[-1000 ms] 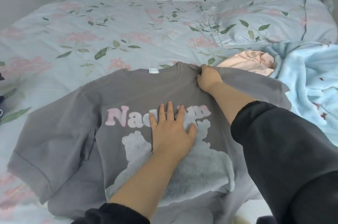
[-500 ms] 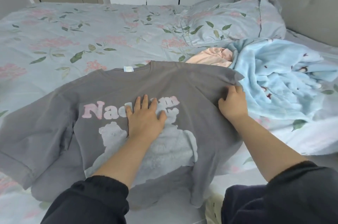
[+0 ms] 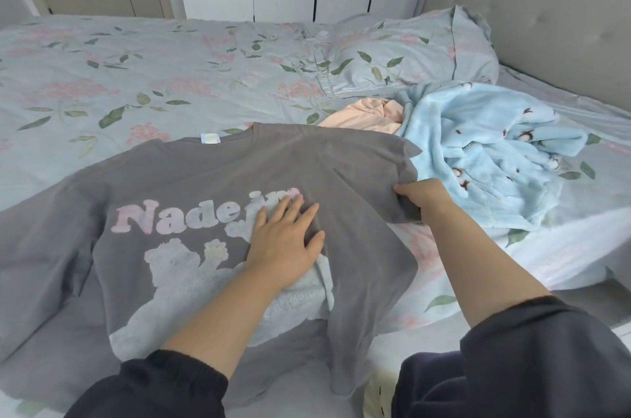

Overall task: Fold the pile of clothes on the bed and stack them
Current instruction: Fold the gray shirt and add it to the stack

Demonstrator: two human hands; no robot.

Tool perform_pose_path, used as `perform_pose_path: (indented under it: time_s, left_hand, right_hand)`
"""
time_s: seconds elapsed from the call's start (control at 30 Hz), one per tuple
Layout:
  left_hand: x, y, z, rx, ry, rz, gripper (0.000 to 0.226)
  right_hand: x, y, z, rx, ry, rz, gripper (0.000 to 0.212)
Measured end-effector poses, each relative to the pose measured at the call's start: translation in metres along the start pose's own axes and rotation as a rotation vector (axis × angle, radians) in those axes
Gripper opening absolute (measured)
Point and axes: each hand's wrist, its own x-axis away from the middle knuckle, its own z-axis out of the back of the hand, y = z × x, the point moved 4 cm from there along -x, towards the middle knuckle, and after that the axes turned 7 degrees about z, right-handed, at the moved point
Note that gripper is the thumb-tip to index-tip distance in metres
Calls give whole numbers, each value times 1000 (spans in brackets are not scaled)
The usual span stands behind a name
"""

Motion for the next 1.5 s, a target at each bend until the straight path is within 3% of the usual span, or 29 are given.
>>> perform_pose_path:
  time_s: [0.2, 0.27, 0.37, 0.43, 0.57, 0.63, 0.8, 0.87, 1.0, 1.13, 1.2, 1.23, 1.3, 1.37, 1.5]
  left_hand:
    - [1, -2, -1, 17, -1, -24, 57]
    - [1, -3, -2, 17, -14, -39, 56]
    - [0, -4, -4, 17, -28, -44, 56]
    - [0, -4, -5, 19, -24, -45, 57]
    - [0, -4, -5, 30, -10, -36, 57]
    - [0, -3, -5, 29, -5, -34, 58]
    - [-1, -4, -4, 48, -5, -27, 57]
    - [-1, -4, -4, 56, -3, -22, 57]
    - [0, -3, -4, 68, -9, -20, 59]
    - [0, -2, -4, 72, -9, -24, 58]
    - [0, -2, -2, 68, -4, -22, 57]
    - [0, -2, -1, 63, -9, -20, 58]
    - [0, -1, 1, 75, -20, -19, 60]
    - [2, 0, 6, 100, -29, -15, 60]
    - [19, -18, 21, -13, 9, 8, 54]
  right_hand:
    - [-27, -5, 30, -21, 274, 108, 9]
    - [-34, 1, 33, 44, 295, 92, 19]
    - [-44, -5, 31, 97, 213, 44, 22]
    - [-51, -16, 30, 22, 151, 8, 7]
    - [-57, -31, 21, -282, -64, -59, 46]
    - [-58, -38, 14, -332, -148, -78, 54]
    - [-72, -45, 12, -247, -153, -115, 37]
    - [-77, -52, 14, -239, -56, -23, 25]
    - [-72, -75, 33, 164, 388, 360, 27]
    - [-48, -83, 3, 380, 382, 392, 55]
    - [-16, -85, -29, 562, 378, 578, 65]
    - [1, -82, -47, 616, 315, 675, 65]
    - [30, -65, -84, 784, 29, 775, 58]
    - [47, -37, -108, 958, -236, 699, 57]
    - [64, -26, -109, 983, -203, 618, 57]
